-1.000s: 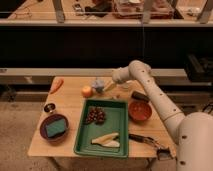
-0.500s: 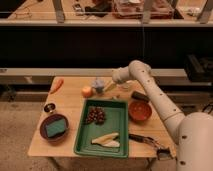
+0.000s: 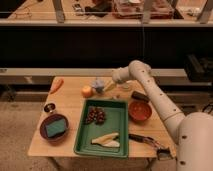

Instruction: Wipe table surface with eraser

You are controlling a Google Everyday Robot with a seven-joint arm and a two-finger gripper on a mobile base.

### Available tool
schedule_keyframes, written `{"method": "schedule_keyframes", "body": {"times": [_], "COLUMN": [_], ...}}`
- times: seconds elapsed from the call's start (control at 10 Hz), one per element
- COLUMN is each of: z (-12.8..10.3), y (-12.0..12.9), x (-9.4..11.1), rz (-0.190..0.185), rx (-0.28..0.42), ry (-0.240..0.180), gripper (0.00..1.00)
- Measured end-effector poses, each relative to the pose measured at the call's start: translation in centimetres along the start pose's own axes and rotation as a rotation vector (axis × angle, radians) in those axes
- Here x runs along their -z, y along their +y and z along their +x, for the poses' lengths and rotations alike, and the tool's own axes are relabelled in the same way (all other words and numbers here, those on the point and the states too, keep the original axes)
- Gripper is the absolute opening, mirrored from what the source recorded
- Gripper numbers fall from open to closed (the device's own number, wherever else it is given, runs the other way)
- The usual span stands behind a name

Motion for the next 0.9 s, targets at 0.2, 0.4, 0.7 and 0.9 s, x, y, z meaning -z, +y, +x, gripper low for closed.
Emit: {"method": "schedule_keyframes", "body": {"times": [0.2, 0.4, 0.7, 0.9], "z": [0.00, 0.00, 0.00, 0.07], "y": [0.00, 0.00, 0.00, -0.04], "x": [0.00, 0.00, 0.00, 0.11], "rz": [0.000, 0.000, 0.000, -0.002], "rx": [0.000, 0.000, 0.000, 0.010], "ry": [0.000, 0.000, 0.000, -0.007], "gripper": [0.80, 0.80, 0.80, 0.80]}}
